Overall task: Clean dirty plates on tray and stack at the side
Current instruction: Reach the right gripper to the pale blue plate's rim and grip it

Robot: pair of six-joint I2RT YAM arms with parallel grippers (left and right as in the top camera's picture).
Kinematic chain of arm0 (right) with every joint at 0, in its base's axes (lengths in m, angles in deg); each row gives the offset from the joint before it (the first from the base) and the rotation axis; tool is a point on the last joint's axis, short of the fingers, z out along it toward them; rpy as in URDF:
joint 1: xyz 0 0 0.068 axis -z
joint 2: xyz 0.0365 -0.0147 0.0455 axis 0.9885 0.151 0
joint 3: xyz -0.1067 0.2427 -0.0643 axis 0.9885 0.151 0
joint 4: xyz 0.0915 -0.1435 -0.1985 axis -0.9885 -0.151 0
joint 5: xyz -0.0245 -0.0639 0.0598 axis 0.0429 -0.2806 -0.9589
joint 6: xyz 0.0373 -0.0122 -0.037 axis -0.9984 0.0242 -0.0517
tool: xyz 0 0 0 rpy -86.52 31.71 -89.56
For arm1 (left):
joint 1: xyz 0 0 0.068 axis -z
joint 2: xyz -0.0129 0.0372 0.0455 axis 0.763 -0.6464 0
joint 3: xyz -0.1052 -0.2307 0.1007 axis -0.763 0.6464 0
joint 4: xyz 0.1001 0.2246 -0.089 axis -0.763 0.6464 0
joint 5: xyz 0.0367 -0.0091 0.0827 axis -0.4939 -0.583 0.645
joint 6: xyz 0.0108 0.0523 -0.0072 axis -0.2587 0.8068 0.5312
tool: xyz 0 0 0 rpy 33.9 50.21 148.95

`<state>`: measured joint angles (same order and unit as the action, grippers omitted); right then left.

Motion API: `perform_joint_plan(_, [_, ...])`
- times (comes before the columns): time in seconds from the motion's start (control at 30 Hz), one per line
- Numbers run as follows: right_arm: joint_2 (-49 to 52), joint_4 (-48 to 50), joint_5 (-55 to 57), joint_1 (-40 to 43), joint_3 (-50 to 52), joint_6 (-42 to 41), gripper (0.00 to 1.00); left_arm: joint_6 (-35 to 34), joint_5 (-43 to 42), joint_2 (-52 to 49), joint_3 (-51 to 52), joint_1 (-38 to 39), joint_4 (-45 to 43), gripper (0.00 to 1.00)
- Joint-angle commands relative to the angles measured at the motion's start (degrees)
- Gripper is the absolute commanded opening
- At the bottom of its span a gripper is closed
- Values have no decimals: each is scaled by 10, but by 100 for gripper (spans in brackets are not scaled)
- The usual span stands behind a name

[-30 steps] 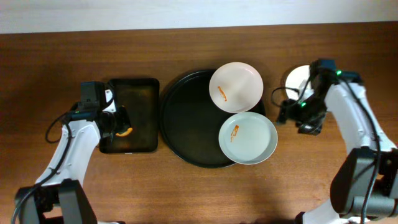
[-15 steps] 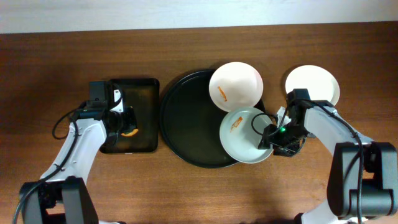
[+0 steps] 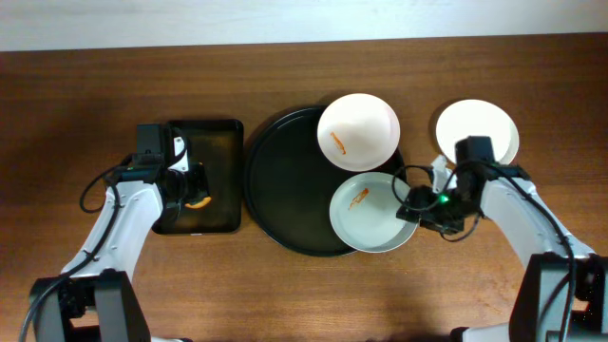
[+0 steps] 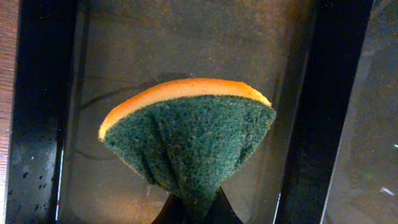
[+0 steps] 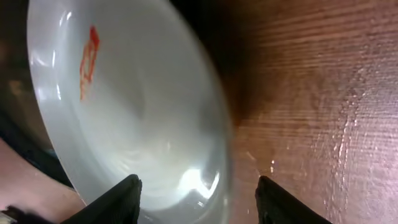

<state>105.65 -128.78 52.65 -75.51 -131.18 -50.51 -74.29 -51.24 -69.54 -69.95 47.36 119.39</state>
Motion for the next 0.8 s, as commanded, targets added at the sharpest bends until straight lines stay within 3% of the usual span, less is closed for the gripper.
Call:
perform_joint_plan(0.0, [-12, 45, -99, 62, 54, 28, 60, 10, 4, -3, -4, 0, 0, 1])
perform_joint_plan(0.17, [-12, 158, -321, 192, 173, 130, 64, 9, 4, -3, -4, 0, 0, 1])
perform_joint_plan(0.27, [-12, 235, -399, 196, 236, 177, 68, 9, 4, -3, -4, 0, -2, 1])
perform_joint_plan(0.53, [-12, 294, -399, 188, 246, 151, 70, 9, 1, -3, -4, 0, -5, 1])
perform_joint_plan(0.63, [-12, 361, -365, 158, 250, 67, 69, 9, 2, -3, -4, 0, -5, 1])
perform_joint_plan(0.77, [-12, 395, -334, 125, 252, 23, 70, 9, 1, -3, -4, 0, -4, 1])
